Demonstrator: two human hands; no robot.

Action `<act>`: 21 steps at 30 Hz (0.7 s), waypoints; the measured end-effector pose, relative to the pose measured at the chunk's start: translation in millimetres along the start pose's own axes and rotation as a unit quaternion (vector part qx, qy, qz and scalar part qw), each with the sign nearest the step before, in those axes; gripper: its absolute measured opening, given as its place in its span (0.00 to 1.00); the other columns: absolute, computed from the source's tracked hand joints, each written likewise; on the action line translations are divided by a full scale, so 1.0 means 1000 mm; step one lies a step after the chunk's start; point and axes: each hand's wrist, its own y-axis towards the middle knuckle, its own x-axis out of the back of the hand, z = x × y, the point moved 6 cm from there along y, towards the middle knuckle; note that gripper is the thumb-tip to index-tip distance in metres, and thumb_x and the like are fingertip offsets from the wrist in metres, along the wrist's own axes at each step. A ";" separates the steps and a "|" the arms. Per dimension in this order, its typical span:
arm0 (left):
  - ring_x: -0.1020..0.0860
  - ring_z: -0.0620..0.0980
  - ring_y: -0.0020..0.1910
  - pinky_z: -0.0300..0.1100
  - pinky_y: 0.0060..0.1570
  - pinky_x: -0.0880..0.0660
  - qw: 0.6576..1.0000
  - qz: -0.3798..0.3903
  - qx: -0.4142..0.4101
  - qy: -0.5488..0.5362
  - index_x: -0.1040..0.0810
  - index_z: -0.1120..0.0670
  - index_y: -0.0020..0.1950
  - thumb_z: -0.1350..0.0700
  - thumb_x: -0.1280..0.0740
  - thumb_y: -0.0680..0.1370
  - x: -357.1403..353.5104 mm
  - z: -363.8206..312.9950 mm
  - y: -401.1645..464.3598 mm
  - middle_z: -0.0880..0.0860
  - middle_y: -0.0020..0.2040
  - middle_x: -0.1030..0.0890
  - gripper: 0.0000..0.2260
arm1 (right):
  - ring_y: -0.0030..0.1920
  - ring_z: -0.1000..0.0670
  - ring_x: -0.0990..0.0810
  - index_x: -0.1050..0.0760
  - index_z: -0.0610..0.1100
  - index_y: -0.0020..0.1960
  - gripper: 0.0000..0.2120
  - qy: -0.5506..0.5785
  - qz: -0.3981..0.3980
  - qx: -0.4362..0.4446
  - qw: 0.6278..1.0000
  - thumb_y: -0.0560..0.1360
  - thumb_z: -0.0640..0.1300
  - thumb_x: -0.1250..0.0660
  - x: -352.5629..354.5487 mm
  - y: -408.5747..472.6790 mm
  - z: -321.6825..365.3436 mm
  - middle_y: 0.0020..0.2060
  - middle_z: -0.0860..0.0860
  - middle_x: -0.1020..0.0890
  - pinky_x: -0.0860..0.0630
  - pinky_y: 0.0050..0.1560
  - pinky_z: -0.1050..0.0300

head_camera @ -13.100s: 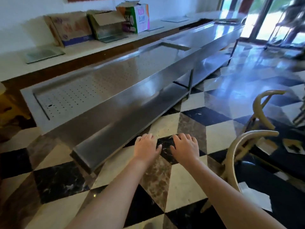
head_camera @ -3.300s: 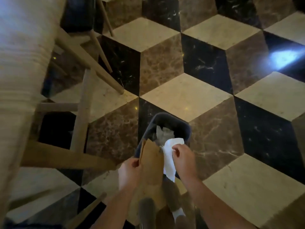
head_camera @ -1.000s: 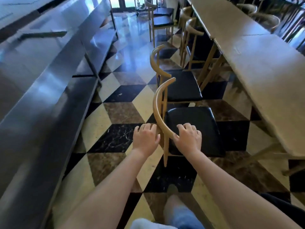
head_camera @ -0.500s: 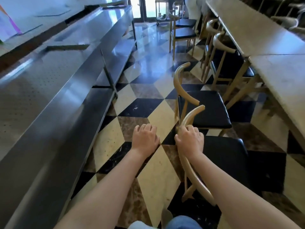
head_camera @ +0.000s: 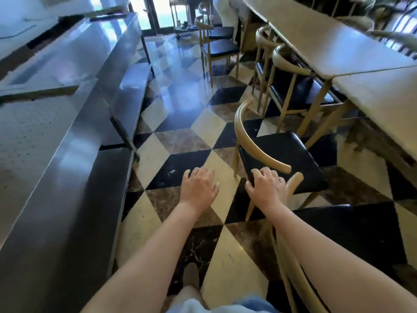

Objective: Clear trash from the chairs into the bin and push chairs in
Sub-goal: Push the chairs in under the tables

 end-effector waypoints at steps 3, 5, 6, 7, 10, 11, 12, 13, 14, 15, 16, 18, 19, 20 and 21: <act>0.26 0.55 0.62 0.53 0.67 0.36 0.999 0.006 -0.048 0.012 0.27 0.56 0.63 0.48 0.39 0.78 0.014 0.040 0.052 0.56 0.61 0.23 0.17 | 0.57 0.46 0.26 0.27 0.45 0.60 0.15 0.003 -0.017 -0.068 0.998 0.76 0.51 0.38 -0.001 0.035 0.017 0.55 0.46 0.23 0.30 0.57 0.49; 0.26 0.55 0.61 0.53 0.65 0.34 0.996 0.006 -0.086 0.024 0.27 0.56 0.62 0.49 0.39 0.78 0.018 0.057 0.085 0.56 0.60 0.22 0.17 | 0.58 0.45 0.26 0.28 0.46 0.61 0.16 0.002 -0.025 -0.105 0.994 0.76 0.52 0.37 -0.004 0.054 0.025 0.56 0.46 0.23 0.30 0.58 0.48; 0.25 0.55 0.60 0.53 0.65 0.33 0.994 0.003 -0.103 0.025 0.27 0.56 0.62 0.48 0.38 0.78 0.018 0.062 0.102 0.56 0.59 0.22 0.17 | 0.58 0.46 0.26 0.28 0.46 0.62 0.17 0.001 -0.028 -0.123 0.992 0.76 0.52 0.37 -0.007 0.062 0.028 0.57 0.46 0.23 0.30 0.58 0.48; 0.25 0.54 0.60 0.53 0.64 0.33 0.993 0.004 -0.118 0.023 0.27 0.56 0.62 0.48 0.38 0.77 0.016 0.065 0.117 0.55 0.59 0.22 0.17 | 0.59 0.46 0.26 0.28 0.46 0.63 0.18 0.001 -0.027 -0.140 0.990 0.76 0.53 0.37 -0.010 0.069 0.029 0.57 0.46 0.23 0.30 0.59 0.48; 0.26 0.54 0.63 0.52 0.65 0.33 0.986 0.029 -0.166 0.021 0.29 0.54 0.65 0.47 0.40 0.78 -0.001 0.063 0.157 0.54 0.62 0.23 0.19 | 0.60 0.46 0.27 0.29 0.47 0.64 0.19 0.000 -0.021 -0.183 0.983 0.76 0.53 0.38 -0.019 0.089 0.027 0.59 0.47 0.24 0.31 0.61 0.47; 0.27 0.53 0.63 0.52 0.66 0.34 0.982 0.036 -0.183 0.017 0.30 0.54 0.66 0.46 0.40 0.78 -0.007 0.059 0.169 0.54 0.63 0.23 0.20 | 0.60 0.46 0.27 0.29 0.47 0.64 0.18 0.000 -0.025 -0.195 0.980 0.76 0.53 0.38 -0.022 0.096 0.024 0.58 0.47 0.24 0.31 0.61 0.48; 0.27 0.52 0.64 0.51 0.66 0.34 0.979 0.042 -0.199 0.011 0.30 0.54 0.66 0.46 0.40 0.78 -0.014 0.054 0.180 0.53 0.63 0.24 0.20 | 0.60 0.46 0.27 0.28 0.47 0.63 0.17 0.000 -0.029 -0.208 0.978 0.76 0.52 0.39 -0.025 0.104 0.020 0.58 0.47 0.24 0.31 0.60 0.48; 0.28 0.52 0.64 0.50 0.66 0.34 0.975 0.048 -0.217 0.005 0.30 0.53 0.67 0.46 0.41 0.78 -0.020 0.049 0.193 0.52 0.64 0.24 0.20 | 0.59 0.46 0.27 0.28 0.47 0.62 0.17 -0.004 -0.036 -0.219 0.975 0.76 0.52 0.39 -0.027 0.114 0.016 0.57 0.47 0.24 0.30 0.59 0.49; 0.28 0.52 0.65 0.50 0.66 0.35 0.971 0.054 -0.233 0.000 0.31 0.53 0.67 0.46 0.41 0.78 -0.025 0.045 0.206 0.52 0.64 0.24 0.20 | 0.57 0.46 0.27 0.28 0.47 0.61 0.17 -0.011 -0.041 -0.229 0.973 0.76 0.53 0.39 -0.031 0.124 0.012 0.56 0.48 0.23 0.30 0.57 0.50; 0.29 0.51 0.66 0.50 0.67 0.35 0.967 0.060 -0.247 -0.003 0.31 0.53 0.68 0.46 0.41 0.78 -0.031 0.041 0.220 0.52 0.65 0.25 0.20 | 0.56 0.47 0.26 0.28 0.47 0.60 0.17 -0.016 -0.043 -0.236 0.971 0.75 0.53 0.39 -0.035 0.135 0.007 0.55 0.48 0.23 0.29 0.56 0.50; 0.30 0.51 0.67 0.51 0.68 0.35 0.964 0.066 -0.259 -0.004 0.32 0.52 0.68 0.46 0.41 0.78 -0.037 0.037 0.235 0.52 0.65 0.25 0.21 | 0.55 0.47 0.26 0.28 0.47 0.61 0.17 -0.016 -0.045 -0.244 0.969 0.75 0.53 0.39 -0.039 0.147 0.001 0.54 0.48 0.24 0.29 0.55 0.50; 0.31 0.51 0.68 0.53 0.69 0.36 0.957 0.076 -0.278 -0.010 0.32 0.52 0.69 0.46 0.41 0.78 -0.046 0.031 0.269 0.51 0.67 0.26 0.21 | 0.54 0.47 0.26 0.28 0.47 0.60 0.16 -0.005 -0.056 -0.258 0.964 0.75 0.52 0.38 -0.047 0.172 -0.008 0.53 0.48 0.23 0.29 0.55 0.50; 0.31 0.51 0.68 0.54 0.69 0.36 0.955 0.080 -0.286 -0.013 0.32 0.52 0.69 0.46 0.40 0.78 -0.049 0.027 0.287 0.51 0.67 0.27 0.21 | 0.53 0.47 0.26 0.27 0.47 0.60 0.16 -0.005 -0.060 -0.264 0.963 0.74 0.52 0.38 -0.050 0.185 -0.012 0.52 0.49 0.23 0.29 0.54 0.50; 0.31 0.50 0.68 0.54 0.69 0.35 0.952 0.084 -0.295 -0.015 0.32 0.51 0.69 0.46 0.40 0.78 -0.053 0.023 0.304 0.51 0.67 0.26 0.21 | 0.52 0.48 0.25 0.27 0.47 0.59 0.16 -0.009 -0.060 -0.268 0.962 0.74 0.52 0.38 -0.054 0.197 -0.016 0.52 0.49 0.23 0.28 0.53 0.51; 0.31 0.50 0.68 0.54 0.69 0.35 0.948 0.090 -0.305 -0.013 0.32 0.51 0.68 0.45 0.41 0.78 -0.057 0.020 0.319 0.50 0.67 0.26 0.20 | 0.51 0.48 0.25 0.27 0.48 0.59 0.15 -0.012 -0.056 -0.273 0.960 0.74 0.52 0.38 -0.057 0.207 -0.019 0.51 0.49 0.23 0.27 0.52 0.52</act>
